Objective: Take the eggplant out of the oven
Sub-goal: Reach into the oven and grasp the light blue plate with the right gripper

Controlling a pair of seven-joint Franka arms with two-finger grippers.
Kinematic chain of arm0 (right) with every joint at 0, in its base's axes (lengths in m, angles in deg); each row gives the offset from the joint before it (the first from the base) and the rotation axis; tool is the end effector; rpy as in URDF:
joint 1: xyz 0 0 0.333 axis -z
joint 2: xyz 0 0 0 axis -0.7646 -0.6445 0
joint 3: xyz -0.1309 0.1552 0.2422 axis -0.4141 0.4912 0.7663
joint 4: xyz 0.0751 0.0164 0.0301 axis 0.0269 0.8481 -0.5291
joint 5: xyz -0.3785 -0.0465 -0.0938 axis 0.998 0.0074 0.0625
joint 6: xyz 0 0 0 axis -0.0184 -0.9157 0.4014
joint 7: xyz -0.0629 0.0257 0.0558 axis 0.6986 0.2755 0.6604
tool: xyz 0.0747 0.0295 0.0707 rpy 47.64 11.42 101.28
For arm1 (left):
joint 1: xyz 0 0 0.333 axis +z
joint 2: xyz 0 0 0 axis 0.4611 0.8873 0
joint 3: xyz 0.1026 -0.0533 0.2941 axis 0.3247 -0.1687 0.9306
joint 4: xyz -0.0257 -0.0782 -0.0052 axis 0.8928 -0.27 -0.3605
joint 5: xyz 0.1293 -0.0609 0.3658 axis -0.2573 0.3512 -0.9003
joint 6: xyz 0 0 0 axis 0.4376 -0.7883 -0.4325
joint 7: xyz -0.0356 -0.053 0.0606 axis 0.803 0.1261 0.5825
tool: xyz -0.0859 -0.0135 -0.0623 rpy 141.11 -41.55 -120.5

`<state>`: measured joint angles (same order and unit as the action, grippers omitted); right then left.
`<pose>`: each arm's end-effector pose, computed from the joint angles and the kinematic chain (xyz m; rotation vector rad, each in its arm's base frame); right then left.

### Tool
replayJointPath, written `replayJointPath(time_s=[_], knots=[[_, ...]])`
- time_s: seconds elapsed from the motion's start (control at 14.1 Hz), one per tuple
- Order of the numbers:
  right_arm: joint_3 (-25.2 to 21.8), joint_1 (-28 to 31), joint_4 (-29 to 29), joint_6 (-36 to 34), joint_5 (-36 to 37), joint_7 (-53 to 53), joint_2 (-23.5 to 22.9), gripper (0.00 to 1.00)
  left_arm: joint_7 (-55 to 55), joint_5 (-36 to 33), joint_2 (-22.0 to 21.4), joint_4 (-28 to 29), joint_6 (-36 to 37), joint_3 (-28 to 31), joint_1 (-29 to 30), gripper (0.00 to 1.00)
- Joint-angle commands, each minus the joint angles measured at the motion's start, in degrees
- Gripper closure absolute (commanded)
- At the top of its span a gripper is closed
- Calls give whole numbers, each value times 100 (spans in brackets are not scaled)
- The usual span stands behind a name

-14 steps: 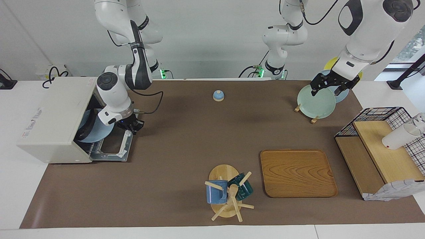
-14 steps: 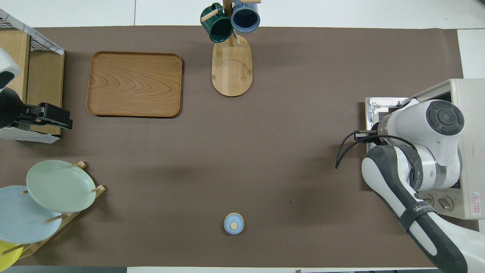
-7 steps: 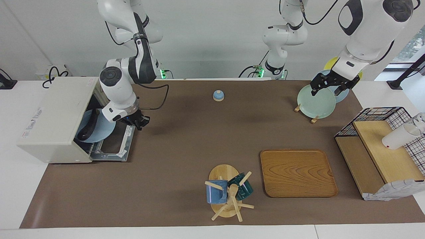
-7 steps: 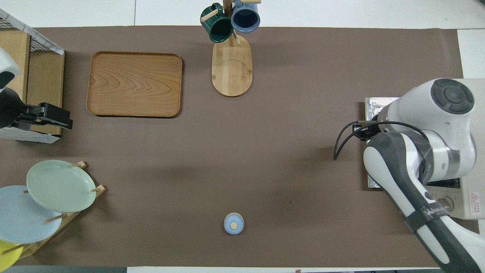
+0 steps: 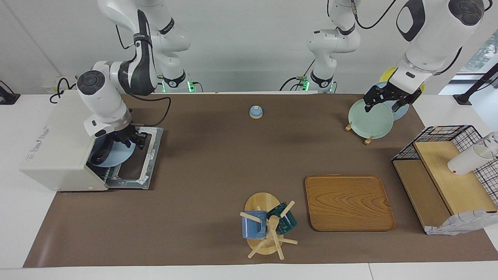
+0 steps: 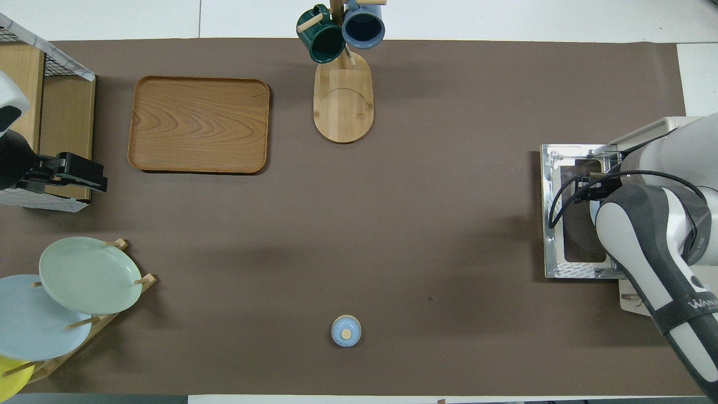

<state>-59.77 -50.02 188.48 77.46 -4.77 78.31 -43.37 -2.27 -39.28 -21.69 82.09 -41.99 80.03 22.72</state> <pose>0.5477 -0.0428 0.3913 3.0757 -0.2061 -0.0905 0.5463 -0.0483 0.5970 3.1185 -0.1058 -0.1254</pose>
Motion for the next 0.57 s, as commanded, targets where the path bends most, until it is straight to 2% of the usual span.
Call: replayJointPath(time_s=[0.0,0.14,0.21,0.28,0.36,0.5], knots=[[46,173,396,362,69,-452,164,53,-54,-113,-136,118,47,-29,61,0],[38,295,563,476,69,-760,234,57,-54,-113,-136,127,47,-29,61,0],[38,331,677,573,69,-901,260,70,-54,-113,-136,127,47,-29,61,0],[38,323,713,556,78,-1120,287,95,-54,-113,-136,118,38,-29,61,0],[38,262,687,460,174,-1174,296,100,-54,-113,-136,127,47,-29,61,0],[90,61,495,84,595,-1131,278,100,-54,-113,-136,127,47,-29,61,0]])
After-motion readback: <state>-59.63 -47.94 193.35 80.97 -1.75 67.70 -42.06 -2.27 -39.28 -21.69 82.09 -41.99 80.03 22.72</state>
